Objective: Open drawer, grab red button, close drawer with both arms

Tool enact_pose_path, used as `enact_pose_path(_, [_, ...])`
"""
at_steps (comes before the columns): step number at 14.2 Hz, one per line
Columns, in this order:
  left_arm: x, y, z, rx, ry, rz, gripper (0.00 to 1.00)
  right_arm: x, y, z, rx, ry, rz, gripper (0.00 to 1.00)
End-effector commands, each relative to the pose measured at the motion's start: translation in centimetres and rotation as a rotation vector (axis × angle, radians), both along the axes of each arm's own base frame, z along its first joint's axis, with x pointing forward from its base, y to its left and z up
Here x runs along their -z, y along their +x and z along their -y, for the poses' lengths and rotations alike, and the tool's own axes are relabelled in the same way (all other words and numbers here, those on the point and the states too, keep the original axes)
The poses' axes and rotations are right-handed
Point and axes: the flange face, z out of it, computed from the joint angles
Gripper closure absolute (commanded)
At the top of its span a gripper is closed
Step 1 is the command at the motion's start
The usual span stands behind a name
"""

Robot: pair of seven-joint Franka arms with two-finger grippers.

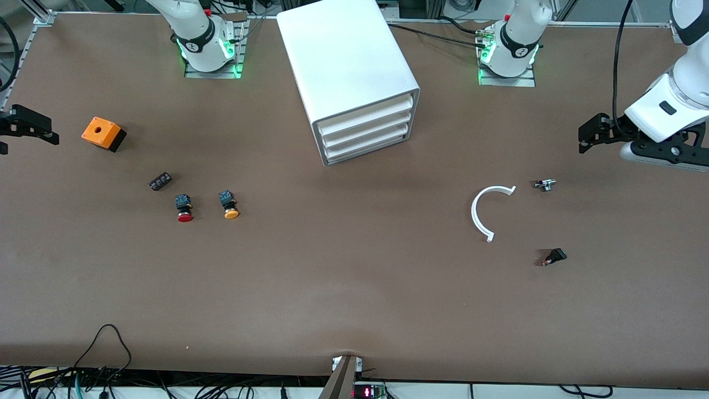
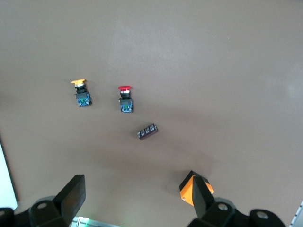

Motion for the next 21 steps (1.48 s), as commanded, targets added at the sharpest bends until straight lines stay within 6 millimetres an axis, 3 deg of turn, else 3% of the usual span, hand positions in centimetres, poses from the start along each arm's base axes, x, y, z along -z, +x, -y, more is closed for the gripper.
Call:
enact_pose_path(1, [-0.4, -0.7, 0.3, -0.03, -0.02, -0.007, 0.0, -1.9, -1.6, -0.3, 0.002, 0.005, -0.002, 0.0])
enact_pose_path(3, [-0.3, -0.8, -0.2, -0.04, -0.018, -0.022, 0.0, -1.4, -1.3, -1.2, -0.016, -0.005, -0.01, 0.0])
enact_pose_path(5, [-0.6, -0.8, 0.2, -0.034, -0.019, -0.016, 0.0, -1.5, -1.7, -0.8, -0.06, 0.007, -0.016, 0.0])
enact_pose_path(12, [-0.4, -0.5, 0.1, -0.04, -0.017, -0.014, 0.0, -0.8, -4.6, -0.9, -0.029, 0.005, 0.11, 0.0])
enact_pose_path(21, [-0.3, -0.4, 0.3, -0.035, -0.013, -0.018, 0.0, -0.6, -5.0, -2.1, -0.042, 0.018, 0.044, 0.0])
